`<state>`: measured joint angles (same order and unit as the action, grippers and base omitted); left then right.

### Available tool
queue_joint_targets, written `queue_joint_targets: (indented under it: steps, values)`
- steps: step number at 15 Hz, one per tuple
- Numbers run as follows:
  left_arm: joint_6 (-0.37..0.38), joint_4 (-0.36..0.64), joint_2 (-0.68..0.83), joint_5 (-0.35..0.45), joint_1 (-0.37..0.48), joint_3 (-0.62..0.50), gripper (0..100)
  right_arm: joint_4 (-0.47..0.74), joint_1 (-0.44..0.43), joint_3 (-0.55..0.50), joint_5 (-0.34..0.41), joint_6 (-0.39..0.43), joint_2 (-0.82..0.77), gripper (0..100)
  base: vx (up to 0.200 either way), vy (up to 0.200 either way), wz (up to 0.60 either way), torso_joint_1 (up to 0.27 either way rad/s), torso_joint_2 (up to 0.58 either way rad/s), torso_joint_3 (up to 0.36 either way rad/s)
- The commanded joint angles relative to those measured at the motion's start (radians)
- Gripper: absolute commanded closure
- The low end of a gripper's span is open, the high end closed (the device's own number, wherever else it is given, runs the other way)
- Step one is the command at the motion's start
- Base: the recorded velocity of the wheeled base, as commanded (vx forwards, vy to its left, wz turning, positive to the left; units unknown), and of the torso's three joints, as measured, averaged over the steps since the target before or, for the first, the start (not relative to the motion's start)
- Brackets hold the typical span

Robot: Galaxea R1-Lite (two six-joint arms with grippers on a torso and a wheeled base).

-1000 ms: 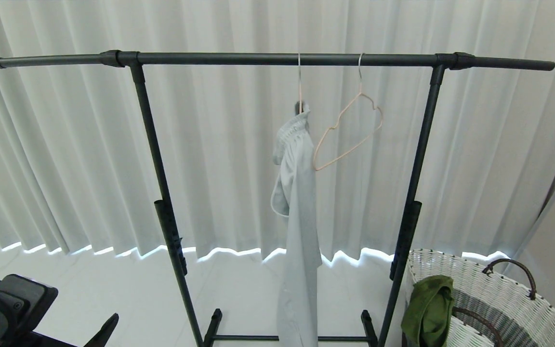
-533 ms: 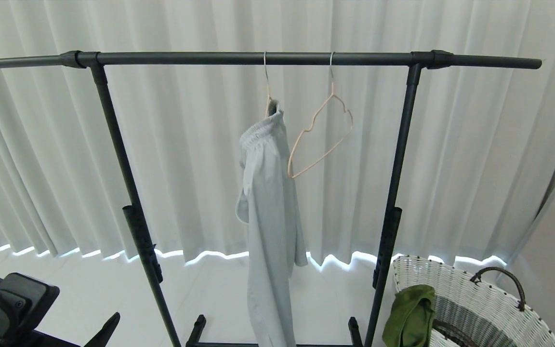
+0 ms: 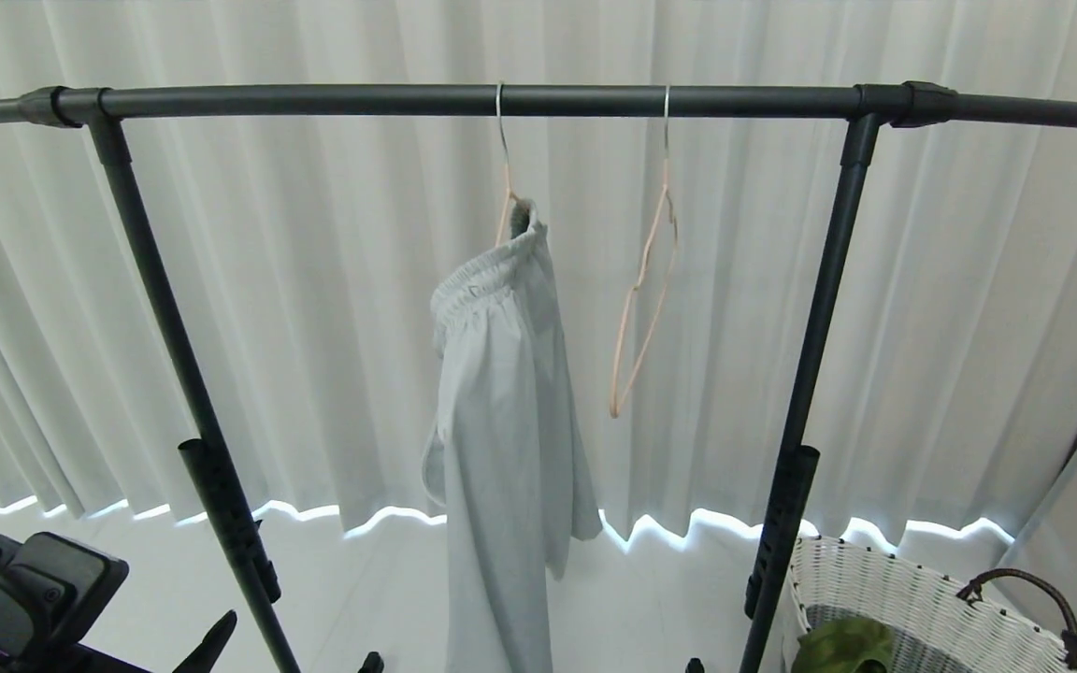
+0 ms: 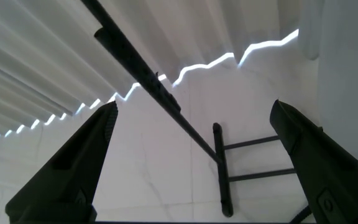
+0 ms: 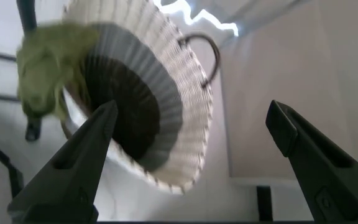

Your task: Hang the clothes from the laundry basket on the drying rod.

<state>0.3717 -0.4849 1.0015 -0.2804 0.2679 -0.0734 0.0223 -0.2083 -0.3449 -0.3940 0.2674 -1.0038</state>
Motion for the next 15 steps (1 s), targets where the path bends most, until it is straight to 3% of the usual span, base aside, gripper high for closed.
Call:
queue_joint_targets:
  steps: [1,4,10,15]
  values:
    - [0.003,0.0,0.002,0.0,0.022,0.001,0,-0.176,-0.019,0.096,0.023,-0.004,-0.156,0,0.0,0.0,0.0,0.0,0.0,0.0]
    - [0.003,0.0,-0.003,0.0,0.05,0.007,0,-0.444,-0.019,0.228,0.098,0.016,-0.352,0,0.0,0.0,0.0,0.0,0.0,0.0]
    - [0.003,0.0,-0.006,0.0,0.063,0.009,0,-0.65,-0.019,0.256,0.167,0.018,-0.711,0,0.0,0.0,0.0,0.0,0.0,0.0]
    - [0.004,0.0,-0.017,-0.006,0.086,0.014,0,-0.823,-0.02,0.265,0.199,0.064,-0.917,0,0.0,0.0,0.0,0.0,0.0,0.0]
